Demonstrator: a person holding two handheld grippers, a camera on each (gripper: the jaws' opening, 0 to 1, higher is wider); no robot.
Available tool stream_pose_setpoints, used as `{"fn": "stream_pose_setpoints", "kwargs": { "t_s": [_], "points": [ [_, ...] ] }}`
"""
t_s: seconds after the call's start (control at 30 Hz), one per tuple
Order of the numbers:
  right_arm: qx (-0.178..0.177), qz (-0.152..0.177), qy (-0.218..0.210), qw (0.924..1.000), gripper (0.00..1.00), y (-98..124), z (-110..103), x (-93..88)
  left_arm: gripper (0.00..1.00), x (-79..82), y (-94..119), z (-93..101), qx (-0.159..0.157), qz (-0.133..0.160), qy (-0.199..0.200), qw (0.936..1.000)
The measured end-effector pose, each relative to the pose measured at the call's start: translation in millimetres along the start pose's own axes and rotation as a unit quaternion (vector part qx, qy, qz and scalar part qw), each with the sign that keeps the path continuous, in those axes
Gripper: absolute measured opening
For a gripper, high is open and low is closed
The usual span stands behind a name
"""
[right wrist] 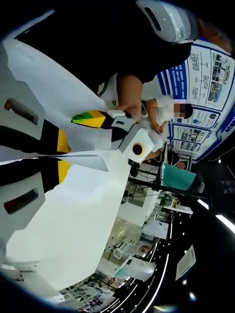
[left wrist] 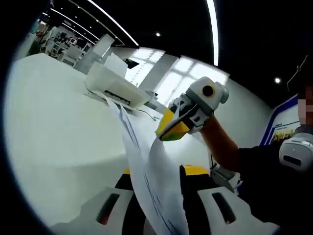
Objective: Organize the stack of printing papers by aligning and flattening the scattered papers on the table
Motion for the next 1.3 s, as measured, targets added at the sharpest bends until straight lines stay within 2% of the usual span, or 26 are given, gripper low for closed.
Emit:
{"fn": "stream_pose_setpoints", "kwargs": {
  "t_s": [0.13, 0.53, 0.63, 0.8, 0.9, 1.07, 1.3],
  "points": [
    [0.003, -0.001, -0.005, 1.0000, 0.00, -4, -2, -1.1, 0.27, -0.9, 0, 0.9, 0.001, 0.000, -0.001, 1.0000],
    [0.007, -0.002, -0.016, 0.9998, 0.00, -10, -7, -5.8, 0.10, -6.8, -1, 1.2, 0.029, -0.025, -0.036, 0.9986],
    [0.005, 0.002, -0.020, 0.9998, 0.00, -9, -7, -6.1, 0.07, -6.1, -1, 1.9, 0.046, -0.032, -0.059, 0.9967],
    [0.001, 0.008, -0.020, 0.9998, 0.00, -4, -9, -4.9, 0.06, -3.9, -2, 6.8, 0.052, -0.049, -0.095, 0.9929],
    [-0.007, 0.010, -0.018, 0.9998, 0.06, 0, -9, -4.9, 0.06, -2.4, -2, 9.0, 0.064, -0.057, -0.105, 0.9908],
    [-0.026, 0.016, -0.018, 0.9994, 0.08, 11, -8, -5.9, 0.06, 5.6, 0, 6.3, 0.068, -0.060, -0.122, 0.9883],
    [-0.074, 0.034, -0.021, 0.9964, 0.14, 39, -7, -6.1, 0.06, 13.7, 2, 12.6, 0.067, -0.055, -0.151, 0.9847]
  ]
}}
Point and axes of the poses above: the point that each gripper's makers call its tool centre point, and the gripper's own axes: y roughly backward along the fingers, z roughly to its right, x roughly out of its top, the point moved 10 cm from there along y, roughly backward along the fingers, and after that the axes turned 13 degrees about -x, right-handed, at the moved point
